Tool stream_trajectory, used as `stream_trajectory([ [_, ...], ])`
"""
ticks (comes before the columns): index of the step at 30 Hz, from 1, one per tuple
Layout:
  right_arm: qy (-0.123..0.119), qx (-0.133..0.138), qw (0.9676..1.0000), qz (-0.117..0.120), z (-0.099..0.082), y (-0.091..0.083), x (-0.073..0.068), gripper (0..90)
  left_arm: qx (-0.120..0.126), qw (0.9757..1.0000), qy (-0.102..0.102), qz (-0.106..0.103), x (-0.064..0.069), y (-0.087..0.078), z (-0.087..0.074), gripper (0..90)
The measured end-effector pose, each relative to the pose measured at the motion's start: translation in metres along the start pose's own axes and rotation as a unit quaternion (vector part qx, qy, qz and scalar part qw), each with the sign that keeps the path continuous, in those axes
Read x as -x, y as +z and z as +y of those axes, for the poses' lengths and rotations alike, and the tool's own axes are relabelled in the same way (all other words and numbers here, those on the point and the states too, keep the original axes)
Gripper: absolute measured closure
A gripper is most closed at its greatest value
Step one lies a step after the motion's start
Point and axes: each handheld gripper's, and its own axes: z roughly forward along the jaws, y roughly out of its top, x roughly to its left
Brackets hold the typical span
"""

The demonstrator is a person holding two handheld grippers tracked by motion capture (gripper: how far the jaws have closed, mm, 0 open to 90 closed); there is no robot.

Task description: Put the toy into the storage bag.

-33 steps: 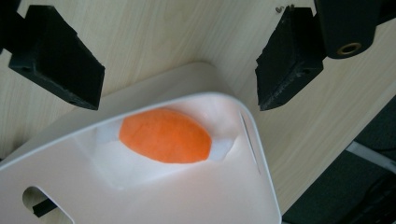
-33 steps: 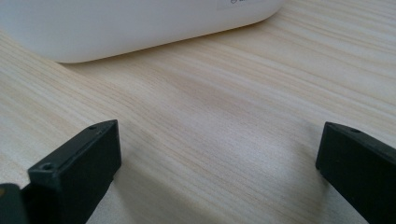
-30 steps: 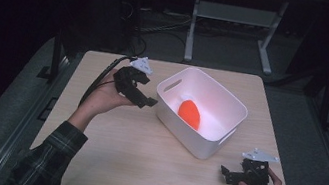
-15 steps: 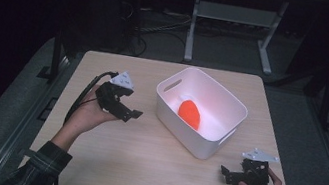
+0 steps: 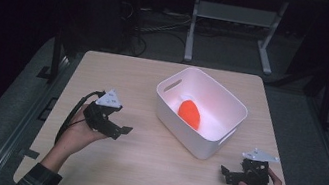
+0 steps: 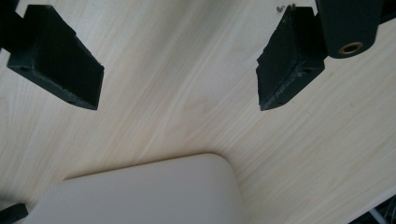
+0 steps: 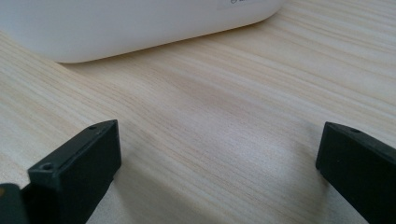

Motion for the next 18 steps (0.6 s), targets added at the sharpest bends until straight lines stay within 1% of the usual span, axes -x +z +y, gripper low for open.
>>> stream_trajectory([
  [1,0.000,0.000,1.0000,0.000,0.000,0.000,0.000,0.0,0.001,1.0000,-0.002,0.001,0.001,0.000,-0.002,14.0],
  [4,0.000,0.000,1.0000,0.000,0.000,0.000,0.000,0.0,0.005,0.9999,-0.009,0.004,0.005,-0.001,-0.016,14.0],
  [10,0.000,0.000,1.0000,0.000,0.000,0.000,0.000,0.0,0.010,0.9997,-0.021,0.008,0.010,-0.002,-0.037,14.0],
  [13,0.000,0.000,1.0000,0.000,0.000,0.000,0.000,0.0,0.012,0.9995,-0.028,0.013,0.014,-0.003,-0.049,14.0],
  [17,0.000,0.000,1.0000,0.000,0.000,0.000,0.000,0.0,0.015,0.9989,-0.039,0.019,0.016,-0.003,-0.064,14.1],
  [18,0.000,0.000,1.0000,0.000,0.000,0.000,0.000,0.0,0.019,0.9985,-0.046,0.020,0.017,-0.002,-0.068,14.1],
])
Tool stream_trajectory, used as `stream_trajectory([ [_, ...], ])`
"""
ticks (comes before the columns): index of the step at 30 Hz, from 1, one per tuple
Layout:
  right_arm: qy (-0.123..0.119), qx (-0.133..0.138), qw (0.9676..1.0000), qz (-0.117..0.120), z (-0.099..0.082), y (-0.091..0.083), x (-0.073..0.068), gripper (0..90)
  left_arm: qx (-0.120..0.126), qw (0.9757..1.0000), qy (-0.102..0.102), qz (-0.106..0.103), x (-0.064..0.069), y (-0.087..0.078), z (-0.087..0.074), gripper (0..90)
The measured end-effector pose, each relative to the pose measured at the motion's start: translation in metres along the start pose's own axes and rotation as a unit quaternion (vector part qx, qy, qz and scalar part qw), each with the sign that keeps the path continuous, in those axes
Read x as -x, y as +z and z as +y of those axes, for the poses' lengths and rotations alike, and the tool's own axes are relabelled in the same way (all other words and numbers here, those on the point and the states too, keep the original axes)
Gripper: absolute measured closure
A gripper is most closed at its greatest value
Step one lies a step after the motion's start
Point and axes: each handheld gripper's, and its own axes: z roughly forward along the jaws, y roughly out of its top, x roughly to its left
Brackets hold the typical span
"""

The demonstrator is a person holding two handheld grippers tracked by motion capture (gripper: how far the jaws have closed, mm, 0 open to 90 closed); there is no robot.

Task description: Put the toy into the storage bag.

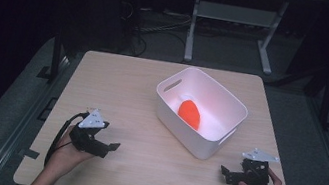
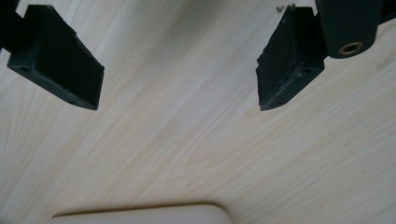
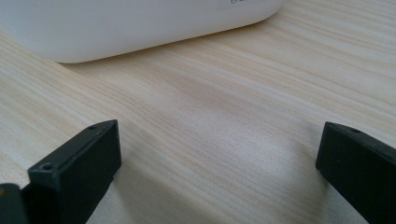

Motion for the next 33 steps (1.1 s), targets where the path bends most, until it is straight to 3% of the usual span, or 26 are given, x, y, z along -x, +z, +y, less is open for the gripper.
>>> stream_trajectory([
  [15,0.000,0.000,1.0000,0.000,0.000,0.000,0.000,0.0,-0.007,0.9997,-0.009,0.024,0.006,0.004,-0.035,14.0],
  [27,0.000,0.000,1.0000,0.000,0.000,0.000,0.000,0.0,-0.034,0.9991,-0.012,0.020,0.008,0.014,-0.050,13.1],
  [29,0.000,0.000,1.0000,0.000,0.000,0.000,0.000,0.0,-0.026,0.9993,-0.021,0.016,0.008,0.015,-0.053,12.7],
  [33,0.000,0.000,1.0000,0.000,0.000,0.000,0.000,0.0,-0.020,0.9995,-0.018,0.016,0.008,0.015,-0.055,12.7],
])
